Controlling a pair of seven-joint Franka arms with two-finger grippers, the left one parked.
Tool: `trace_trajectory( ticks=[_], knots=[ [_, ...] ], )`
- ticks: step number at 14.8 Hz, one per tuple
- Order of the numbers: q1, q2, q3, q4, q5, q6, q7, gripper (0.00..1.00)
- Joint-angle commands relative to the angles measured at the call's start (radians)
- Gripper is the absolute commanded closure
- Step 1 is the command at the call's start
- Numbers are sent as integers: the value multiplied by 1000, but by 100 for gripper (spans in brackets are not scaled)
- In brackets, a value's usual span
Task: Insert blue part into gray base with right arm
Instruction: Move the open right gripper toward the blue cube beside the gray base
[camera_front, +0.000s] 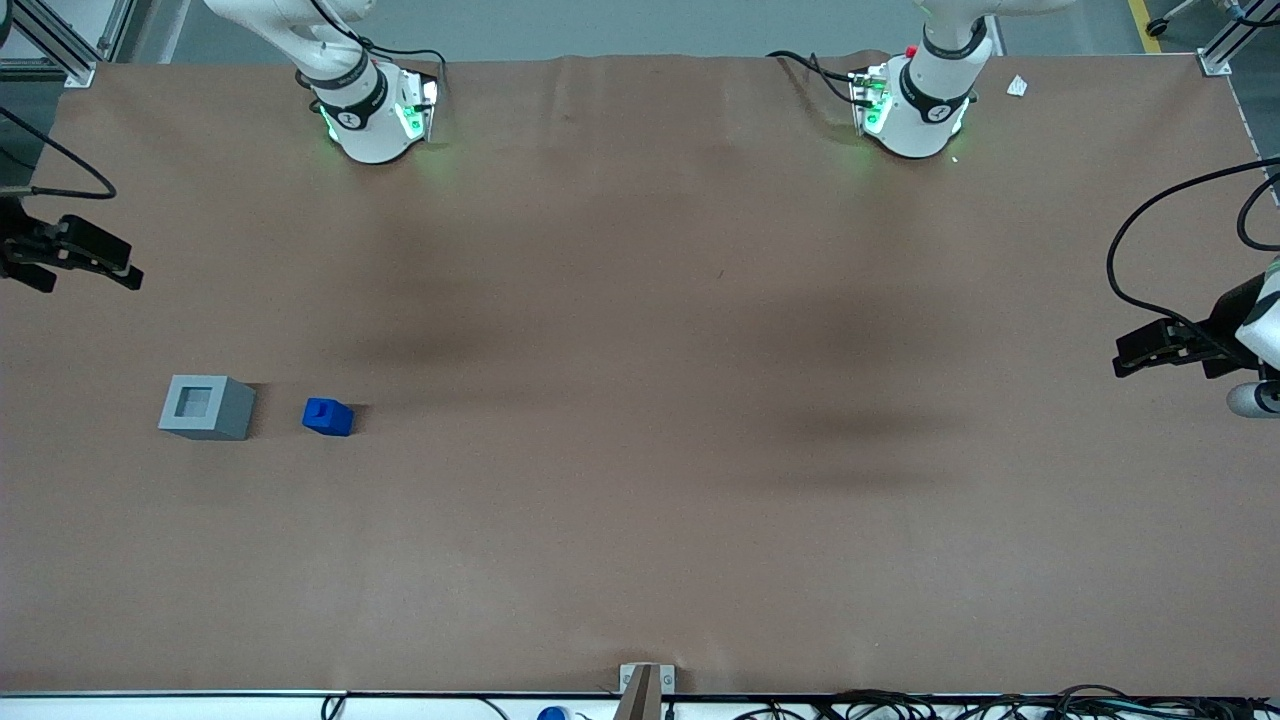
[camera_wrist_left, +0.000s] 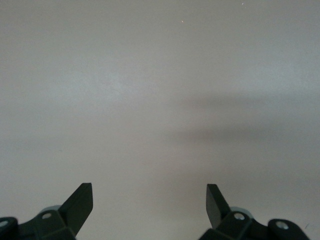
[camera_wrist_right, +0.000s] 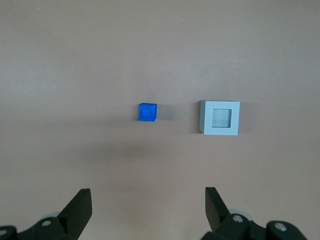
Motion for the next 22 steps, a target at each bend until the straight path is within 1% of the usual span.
trace_trajectory(
  ticks=[1,4,10,14,19,22],
  knots=[
    [-5,18,2,-15,-7,4,16,0],
    [3,48,2,-33,-5,30,94,0],
    [31,62,2,-243,-8,289,92,0],
    [46,145,2,-268,-8,386,92,0],
    [60,200,3,-401,-8,625,94,0],
    [60,251,3,-411,-7,674,95,0]
  ],
)
